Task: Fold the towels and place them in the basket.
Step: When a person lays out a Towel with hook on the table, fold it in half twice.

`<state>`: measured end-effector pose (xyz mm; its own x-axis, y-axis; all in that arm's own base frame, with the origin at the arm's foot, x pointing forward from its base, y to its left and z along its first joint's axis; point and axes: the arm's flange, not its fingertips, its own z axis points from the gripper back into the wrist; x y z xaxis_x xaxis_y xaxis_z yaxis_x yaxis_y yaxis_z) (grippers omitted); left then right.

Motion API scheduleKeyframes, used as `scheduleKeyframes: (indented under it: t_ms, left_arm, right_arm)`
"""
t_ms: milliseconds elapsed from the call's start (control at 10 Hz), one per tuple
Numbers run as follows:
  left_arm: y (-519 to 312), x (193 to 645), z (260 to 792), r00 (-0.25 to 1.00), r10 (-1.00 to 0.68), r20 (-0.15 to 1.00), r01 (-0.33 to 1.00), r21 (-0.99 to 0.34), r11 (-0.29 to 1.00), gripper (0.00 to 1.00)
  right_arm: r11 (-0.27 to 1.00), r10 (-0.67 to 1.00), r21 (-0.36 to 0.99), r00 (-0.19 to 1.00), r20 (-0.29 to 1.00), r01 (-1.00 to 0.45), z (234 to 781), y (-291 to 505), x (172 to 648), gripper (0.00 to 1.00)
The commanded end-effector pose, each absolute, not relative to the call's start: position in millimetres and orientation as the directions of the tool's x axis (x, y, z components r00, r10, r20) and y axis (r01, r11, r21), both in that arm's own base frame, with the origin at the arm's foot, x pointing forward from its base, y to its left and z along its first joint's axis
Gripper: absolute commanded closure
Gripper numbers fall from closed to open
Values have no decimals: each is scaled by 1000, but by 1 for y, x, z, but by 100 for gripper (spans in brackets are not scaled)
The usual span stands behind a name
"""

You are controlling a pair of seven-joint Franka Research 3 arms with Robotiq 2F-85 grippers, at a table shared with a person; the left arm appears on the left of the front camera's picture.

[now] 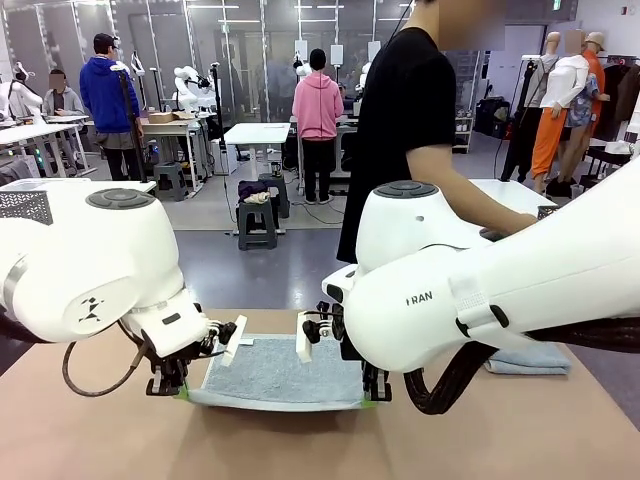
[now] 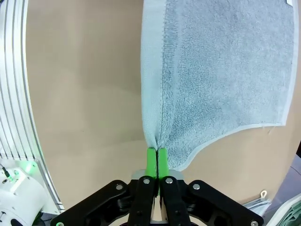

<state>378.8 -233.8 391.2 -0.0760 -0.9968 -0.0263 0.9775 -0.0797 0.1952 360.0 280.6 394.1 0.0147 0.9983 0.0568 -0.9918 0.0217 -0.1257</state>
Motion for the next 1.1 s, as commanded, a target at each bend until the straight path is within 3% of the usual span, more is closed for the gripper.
scheduleKeyframes:
  t_ms: [0,700,1000]
  left_arm:
    - [-234,401,408,-84,-995,-49,976,199,-92,96]
    - [-240,489,396,-46,-997,-67,992,112,-54,96]
    - [-232,524,391,0,-998,-60,991,133,-8,96]
  right_arm:
    - [-14,997,-75,-20,78,-997,406,279,379,99]
    - [-27,991,50,-20,136,-998,416,276,462,99]
    - [-37,992,76,-27,125,-996,411,276,502,99]
